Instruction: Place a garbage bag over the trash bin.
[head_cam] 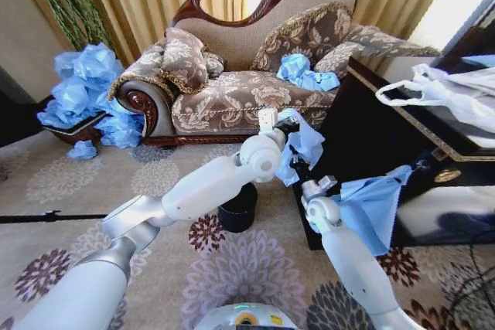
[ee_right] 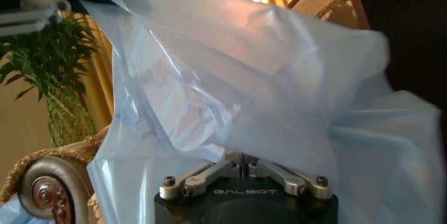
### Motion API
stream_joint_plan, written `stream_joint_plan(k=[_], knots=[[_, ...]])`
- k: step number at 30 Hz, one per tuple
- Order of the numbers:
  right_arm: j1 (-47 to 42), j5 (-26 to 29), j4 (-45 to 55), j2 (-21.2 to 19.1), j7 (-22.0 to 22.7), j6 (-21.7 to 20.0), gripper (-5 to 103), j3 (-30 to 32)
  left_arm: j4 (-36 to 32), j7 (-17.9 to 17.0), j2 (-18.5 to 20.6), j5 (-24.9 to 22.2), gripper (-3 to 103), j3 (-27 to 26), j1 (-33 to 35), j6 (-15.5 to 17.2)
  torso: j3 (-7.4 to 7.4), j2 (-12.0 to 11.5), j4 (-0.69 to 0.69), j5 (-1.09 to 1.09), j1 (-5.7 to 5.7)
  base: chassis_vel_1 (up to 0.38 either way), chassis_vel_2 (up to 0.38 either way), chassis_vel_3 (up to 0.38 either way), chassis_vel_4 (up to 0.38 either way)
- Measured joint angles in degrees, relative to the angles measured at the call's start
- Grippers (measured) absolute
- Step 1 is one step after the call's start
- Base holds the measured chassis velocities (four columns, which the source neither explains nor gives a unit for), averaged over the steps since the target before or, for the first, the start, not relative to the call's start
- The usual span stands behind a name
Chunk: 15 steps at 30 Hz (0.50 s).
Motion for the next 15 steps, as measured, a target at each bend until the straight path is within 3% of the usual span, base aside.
stream_joint_plan(k=[15], knots=[[6.10, -0.86, -5.87, 2.78, -0.37, -0.32, 0, -2.11, -7.24, -1.09, 2.15, -0.26, 0, 0.62, 3.09, 0.61, 0.00, 0.00, 0.01, 0.00, 0.00, 0.000, 0.000, 0.000, 0.000]])
